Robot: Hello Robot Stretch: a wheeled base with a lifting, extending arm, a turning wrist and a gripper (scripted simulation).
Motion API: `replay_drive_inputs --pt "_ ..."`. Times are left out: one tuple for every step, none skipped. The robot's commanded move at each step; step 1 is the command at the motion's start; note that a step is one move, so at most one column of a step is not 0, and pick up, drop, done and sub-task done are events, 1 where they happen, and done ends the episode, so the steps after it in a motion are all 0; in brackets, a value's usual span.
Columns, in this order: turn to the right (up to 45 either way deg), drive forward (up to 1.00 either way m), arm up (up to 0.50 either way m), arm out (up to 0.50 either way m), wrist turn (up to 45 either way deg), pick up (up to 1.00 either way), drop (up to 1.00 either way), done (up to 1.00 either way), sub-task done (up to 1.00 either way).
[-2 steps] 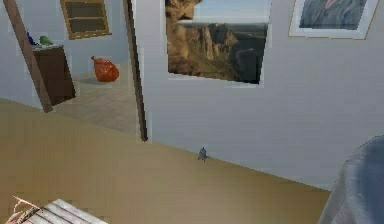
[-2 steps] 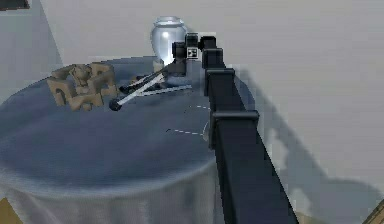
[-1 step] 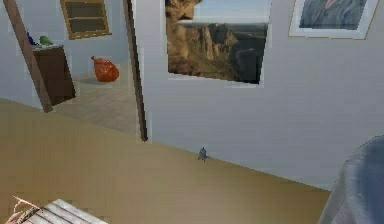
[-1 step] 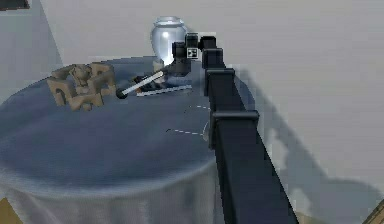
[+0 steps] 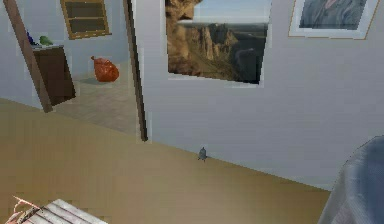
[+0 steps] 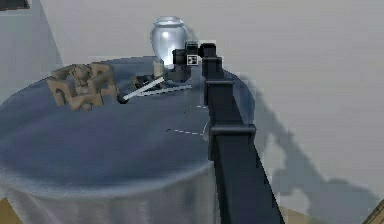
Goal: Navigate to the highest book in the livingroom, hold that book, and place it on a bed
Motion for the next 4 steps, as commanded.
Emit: replay_drive_inputs --pt "0.0 0.0 0.0 0.0 0.0 1.0 0.0 0.0 0.0" --pt "0.0 0.0 0.02 0.0 0.0 0.0 0.0 0.0 0.0" --pt "0.0 0.0 0.0 0.0 -45.0 0.0 0.0 0.0 0.0" --pt "0.0 0.0 0.0 0.0 -15.0 0.0 0.0 0.0 0.0"
